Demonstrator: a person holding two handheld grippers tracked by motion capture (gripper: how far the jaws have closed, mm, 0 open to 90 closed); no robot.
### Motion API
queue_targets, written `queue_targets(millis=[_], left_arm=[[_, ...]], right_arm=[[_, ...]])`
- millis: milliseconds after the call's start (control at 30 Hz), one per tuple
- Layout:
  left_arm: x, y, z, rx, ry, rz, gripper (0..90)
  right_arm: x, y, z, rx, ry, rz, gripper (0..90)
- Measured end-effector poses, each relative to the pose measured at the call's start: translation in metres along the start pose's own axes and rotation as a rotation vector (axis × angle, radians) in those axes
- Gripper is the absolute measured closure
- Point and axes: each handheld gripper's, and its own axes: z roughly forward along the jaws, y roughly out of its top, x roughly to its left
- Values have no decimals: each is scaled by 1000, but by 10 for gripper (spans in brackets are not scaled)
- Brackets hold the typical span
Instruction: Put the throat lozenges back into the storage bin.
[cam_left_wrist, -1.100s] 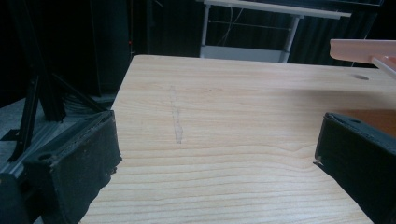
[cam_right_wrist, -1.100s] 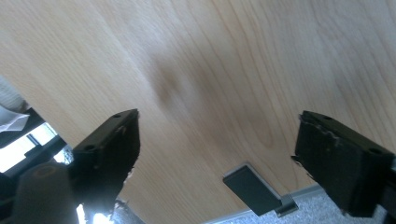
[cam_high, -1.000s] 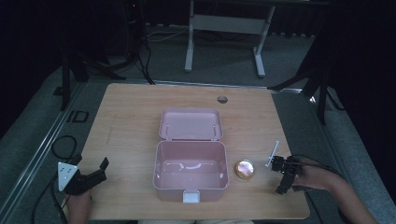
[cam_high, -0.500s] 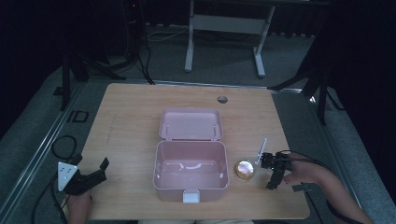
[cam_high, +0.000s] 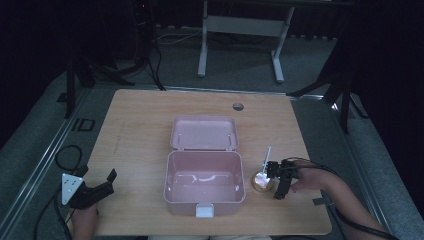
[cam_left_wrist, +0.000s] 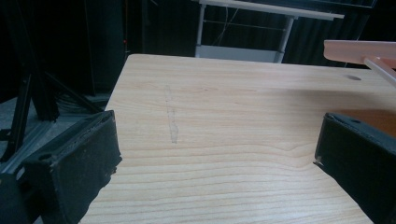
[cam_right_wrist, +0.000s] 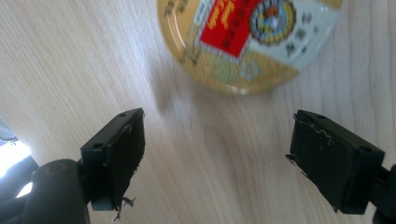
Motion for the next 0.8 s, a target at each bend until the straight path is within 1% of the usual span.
queue_targets(millis=[200,400,433,500,600,700,733,767,800], left_arm=[[0,0,0,1,-2,0,3],[0,0,0,0,-6,-1,3],[0,0,0,0,-7,-1,3],[0,0,0,1,-7,-1,3],[0,0,0,1,-9,-1,3],[0,0,0,1,-10,-1,3],[0,0,0,1,-10,-2,3],[0,0,0,2,-9,-1,3],[0,0,0,2,-10,-1,3]], right_arm=[[0,15,-2,-18,-8,-29,176],[0,28,-2,-22,-21,-55,176],[0,30,-2,-20,-20,-51,175],[0,34,-1,-13,-30,-64,175],[0,40,2,-11,-32,-69,162],[0,45,3,-6,-31,-86,163],[-2,47,4,-1,-30,-97,176],[0,48,5,-1,-40,-86,192],[0,49,6,1,-37,-83,193]])
